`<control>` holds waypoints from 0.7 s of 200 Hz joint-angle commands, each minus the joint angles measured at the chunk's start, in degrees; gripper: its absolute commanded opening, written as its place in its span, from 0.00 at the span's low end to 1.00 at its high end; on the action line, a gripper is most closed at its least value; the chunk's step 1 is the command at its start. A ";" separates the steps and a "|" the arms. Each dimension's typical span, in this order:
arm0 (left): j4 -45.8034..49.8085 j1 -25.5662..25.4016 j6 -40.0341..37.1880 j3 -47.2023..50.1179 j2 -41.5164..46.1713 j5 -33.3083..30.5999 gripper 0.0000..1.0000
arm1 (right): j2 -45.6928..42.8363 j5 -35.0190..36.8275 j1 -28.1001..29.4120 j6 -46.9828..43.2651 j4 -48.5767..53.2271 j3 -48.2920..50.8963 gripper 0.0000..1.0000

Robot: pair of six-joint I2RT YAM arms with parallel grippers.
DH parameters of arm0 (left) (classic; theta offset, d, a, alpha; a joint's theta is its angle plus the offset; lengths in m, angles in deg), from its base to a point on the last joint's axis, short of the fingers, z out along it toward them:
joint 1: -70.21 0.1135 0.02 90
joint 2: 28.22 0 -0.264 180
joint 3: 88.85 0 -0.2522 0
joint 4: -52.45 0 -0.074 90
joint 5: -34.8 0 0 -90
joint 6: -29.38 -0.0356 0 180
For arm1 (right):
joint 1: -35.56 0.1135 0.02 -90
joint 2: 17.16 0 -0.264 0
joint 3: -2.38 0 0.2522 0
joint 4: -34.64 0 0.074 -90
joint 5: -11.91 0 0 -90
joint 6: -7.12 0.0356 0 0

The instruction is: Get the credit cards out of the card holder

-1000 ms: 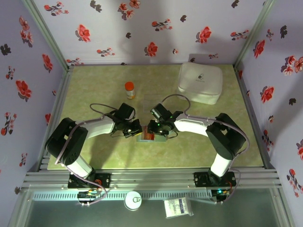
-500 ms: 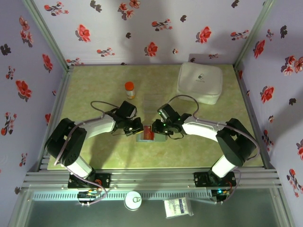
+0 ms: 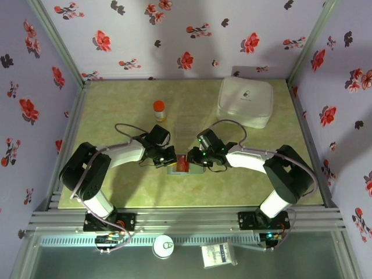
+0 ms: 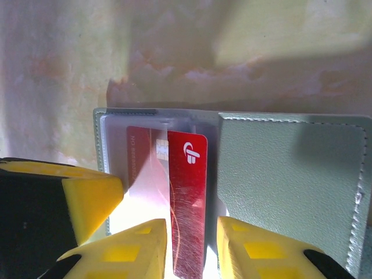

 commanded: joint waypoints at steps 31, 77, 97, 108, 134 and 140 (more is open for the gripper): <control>2.58 -0.32 -1.49 -0.43 -1.67 -1.14 0.01 | 2.62 -2.59 -0.41 1.66 -3.96 1.25 0.29; 2.91 -0.39 -1.46 -0.18 -1.72 -1.38 0.00 | 4.13 -3.92 -0.66 2.71 -6.88 2.24 0.28; 3.04 -0.34 -1.36 -0.07 -1.79 -1.47 0.00 | 5.18 -5.13 -0.77 3.71 -9.16 2.70 0.27; 3.07 -0.32 -1.35 -0.08 -1.79 -1.47 0.00 | 5.70 -5.24 -0.75 3.89 -9.42 2.65 0.27; 3.13 -0.37 -1.30 -0.24 -1.79 -1.47 0.00 | 6.27 -5.76 -0.77 4.31 -10.89 2.83 0.26; 3.17 -0.32 -1.26 -0.25 -1.79 -1.47 0.00 | 6.31 -6.00 -0.75 4.52 -11.28 2.93 0.26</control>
